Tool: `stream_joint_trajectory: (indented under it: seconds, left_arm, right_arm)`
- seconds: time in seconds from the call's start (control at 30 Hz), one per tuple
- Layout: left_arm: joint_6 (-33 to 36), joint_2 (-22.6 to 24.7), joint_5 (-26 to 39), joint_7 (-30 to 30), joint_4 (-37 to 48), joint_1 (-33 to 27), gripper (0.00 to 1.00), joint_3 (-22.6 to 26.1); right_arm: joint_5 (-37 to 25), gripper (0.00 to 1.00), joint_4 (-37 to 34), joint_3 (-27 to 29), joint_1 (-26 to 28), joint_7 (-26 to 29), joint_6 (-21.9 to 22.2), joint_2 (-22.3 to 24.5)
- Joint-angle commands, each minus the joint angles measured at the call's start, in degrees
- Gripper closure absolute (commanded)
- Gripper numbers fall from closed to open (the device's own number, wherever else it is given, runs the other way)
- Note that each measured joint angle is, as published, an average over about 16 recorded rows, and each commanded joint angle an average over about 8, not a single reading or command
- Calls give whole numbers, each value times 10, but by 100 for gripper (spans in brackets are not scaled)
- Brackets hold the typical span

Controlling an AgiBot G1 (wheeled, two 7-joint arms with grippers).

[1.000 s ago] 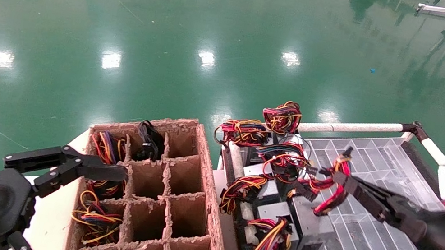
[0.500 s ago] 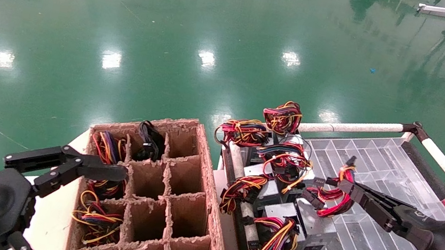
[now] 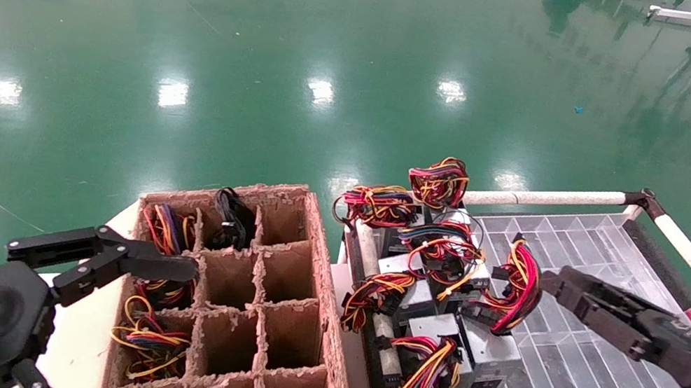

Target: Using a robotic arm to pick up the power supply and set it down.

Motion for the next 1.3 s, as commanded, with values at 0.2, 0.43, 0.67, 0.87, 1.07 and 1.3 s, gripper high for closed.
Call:
stream_joint_trajectory:
  seconds: [0.2, 0.43, 0.67, 0.87, 1.07, 1.3]
  left_arm:
    - [0, 0, 0, 0, 0, 0, 0, 0]
    - [0, 0, 0, 0, 0, 0, 0, 0]
    - [0, 0, 0, 0, 0, 0, 0, 0]
    - [0, 0, 0, 0, 0, 0, 0, 0]
    - [0, 0, 0, 0, 0, 0, 0, 0]
    - [0, 0, 0, 0, 0, 0, 0, 0]
  right_arm:
    - [2, 0, 21, 3, 4, -1, -8, 17]
    - [-3, 0, 84, 26, -17, 7, -5, 24]
    - [-8, 0, 166, 55, -45, 23, -1, 30]
    - [-13, 0, 236, 80, -69, 36, 3, 36]
    - [-18, 0, 306, 105, -93, 49, 7, 41]
    - [-24, 0, 388, 135, -121, 64, 11, 47]
